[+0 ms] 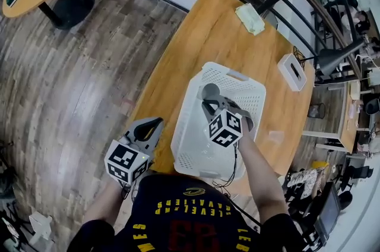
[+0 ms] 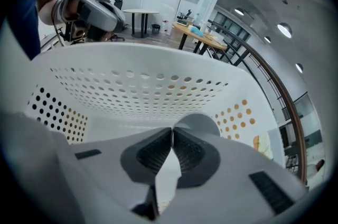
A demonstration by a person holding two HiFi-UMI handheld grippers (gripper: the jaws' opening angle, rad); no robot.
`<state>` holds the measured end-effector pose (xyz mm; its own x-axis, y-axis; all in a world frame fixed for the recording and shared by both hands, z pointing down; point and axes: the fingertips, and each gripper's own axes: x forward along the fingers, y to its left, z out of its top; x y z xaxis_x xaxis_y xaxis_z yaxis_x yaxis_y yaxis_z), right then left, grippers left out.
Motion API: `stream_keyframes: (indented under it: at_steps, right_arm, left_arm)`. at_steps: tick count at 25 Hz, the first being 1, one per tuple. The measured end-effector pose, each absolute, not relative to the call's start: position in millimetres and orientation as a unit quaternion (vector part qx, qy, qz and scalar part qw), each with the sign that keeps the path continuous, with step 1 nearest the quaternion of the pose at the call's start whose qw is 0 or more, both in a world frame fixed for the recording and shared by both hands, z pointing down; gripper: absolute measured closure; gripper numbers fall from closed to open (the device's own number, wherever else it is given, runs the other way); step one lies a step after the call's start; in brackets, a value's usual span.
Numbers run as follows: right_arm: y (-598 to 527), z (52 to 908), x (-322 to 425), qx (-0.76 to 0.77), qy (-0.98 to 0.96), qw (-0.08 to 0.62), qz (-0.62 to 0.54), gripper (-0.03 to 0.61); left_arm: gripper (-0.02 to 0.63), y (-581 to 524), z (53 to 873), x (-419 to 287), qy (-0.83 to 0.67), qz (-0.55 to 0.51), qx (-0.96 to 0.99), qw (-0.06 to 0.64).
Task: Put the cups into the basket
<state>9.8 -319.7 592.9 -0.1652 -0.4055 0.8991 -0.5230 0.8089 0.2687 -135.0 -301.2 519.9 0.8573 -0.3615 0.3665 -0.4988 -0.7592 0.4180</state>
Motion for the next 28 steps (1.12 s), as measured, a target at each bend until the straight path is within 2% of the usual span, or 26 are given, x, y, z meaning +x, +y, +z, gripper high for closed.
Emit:
stream_keyframes:
  at_steps: [9, 15, 24, 28]
  right_arm:
    - [-325.7, 630.4, 8.1, 0.279, -0.753, 0.592, 0.065, 0.554]
    - [-330.1, 648.8, 9.7, 0.256, -0.745, 0.615, 0.030, 0.554]
    - [-340.5, 648.8, 0.1, 0.261, -0.753, 0.603, 0.027, 0.552]
    - [-342.0, 642.8, 1.4, 0.278, -0.755, 0.594, 0.030, 0.467]
  left_arm:
    - [0.601, -298.7, 524.9, -129.8, -0.215, 0.140, 0.927, 0.272]
    - [0.601, -300.2, 529.8, -126.8, -0.218, 0.138, 0.925, 0.278]
    - [0.601, -298.7, 532.6, -132.4, -0.223, 0.144, 0.922, 0.282]
    - [0.601, -302.0, 526.8, -130.9, -0.224, 0.140, 0.924, 0.278]
